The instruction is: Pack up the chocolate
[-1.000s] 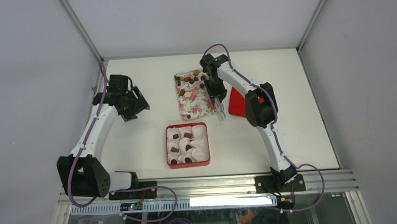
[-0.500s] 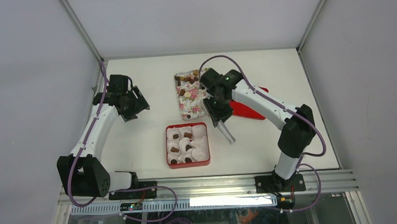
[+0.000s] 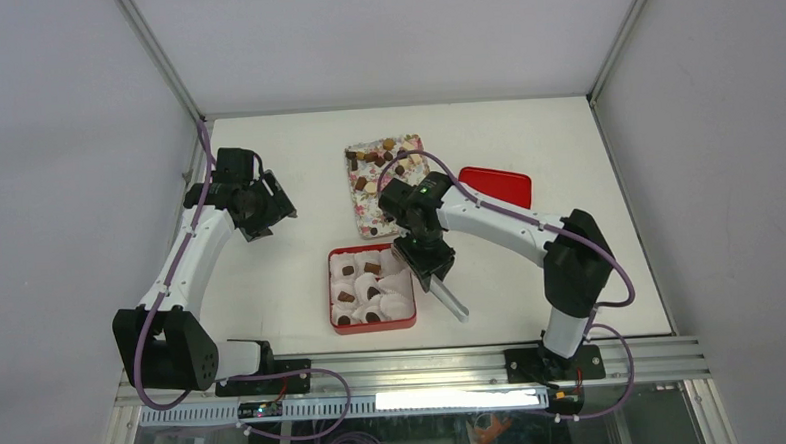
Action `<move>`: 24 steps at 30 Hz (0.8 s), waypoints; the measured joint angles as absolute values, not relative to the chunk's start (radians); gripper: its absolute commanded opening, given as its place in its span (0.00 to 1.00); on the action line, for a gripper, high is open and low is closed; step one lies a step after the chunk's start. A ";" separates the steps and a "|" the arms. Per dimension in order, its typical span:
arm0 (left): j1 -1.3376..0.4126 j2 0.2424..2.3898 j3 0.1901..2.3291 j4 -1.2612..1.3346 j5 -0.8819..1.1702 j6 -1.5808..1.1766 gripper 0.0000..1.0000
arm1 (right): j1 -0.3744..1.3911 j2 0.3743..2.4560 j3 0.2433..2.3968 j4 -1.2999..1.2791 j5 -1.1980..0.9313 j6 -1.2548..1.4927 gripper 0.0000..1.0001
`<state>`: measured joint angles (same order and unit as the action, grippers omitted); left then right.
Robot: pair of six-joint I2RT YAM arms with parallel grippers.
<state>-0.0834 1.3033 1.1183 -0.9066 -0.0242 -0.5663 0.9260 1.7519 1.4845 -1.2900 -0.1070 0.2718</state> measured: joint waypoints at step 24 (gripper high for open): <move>-0.083 1.303 1.118 -0.907 -0.024 -0.567 0.68 | 0.955 1.815 1.511 -1.279 -0.117 0.253 0.45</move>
